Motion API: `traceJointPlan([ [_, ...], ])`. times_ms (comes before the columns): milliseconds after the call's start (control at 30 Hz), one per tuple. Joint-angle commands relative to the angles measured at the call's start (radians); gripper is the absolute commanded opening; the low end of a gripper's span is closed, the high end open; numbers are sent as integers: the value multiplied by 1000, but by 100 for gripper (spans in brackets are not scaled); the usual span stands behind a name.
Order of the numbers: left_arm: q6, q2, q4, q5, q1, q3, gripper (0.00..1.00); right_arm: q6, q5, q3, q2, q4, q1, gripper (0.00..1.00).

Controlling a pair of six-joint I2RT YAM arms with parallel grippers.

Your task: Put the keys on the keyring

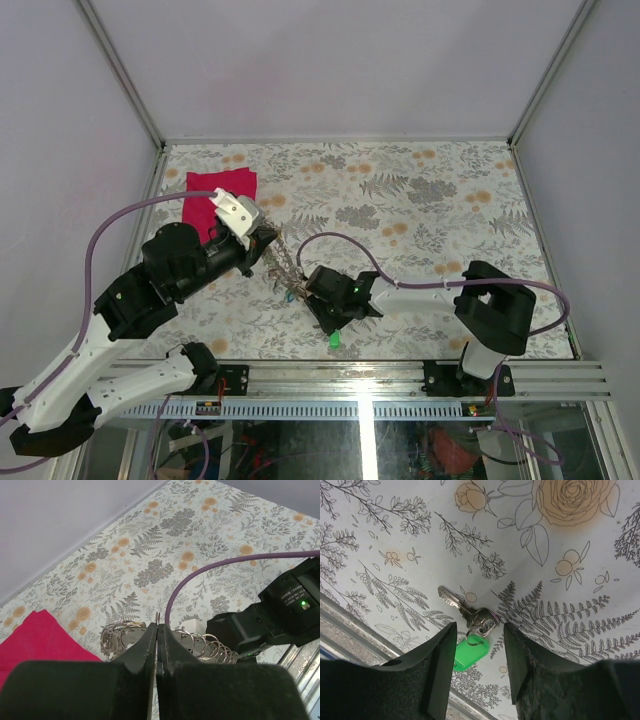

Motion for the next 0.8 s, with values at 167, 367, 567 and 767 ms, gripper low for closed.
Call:
traceJointPlan([
  [167,19,-18,63,-32,-3,43,0,-1,175,21,84,-98,46,34],
  [367,19,-21,60,-36,-3,39,0,-31,246,-37,6,-112,34,15],
  [567,17,-18,61,-32,-4,43,0,-75,212,-84,-74,-95,-62,1],
  [767,16,-17,61,-30,-4,44,0,-86,106,-125,-175,-30,-127,4],
])
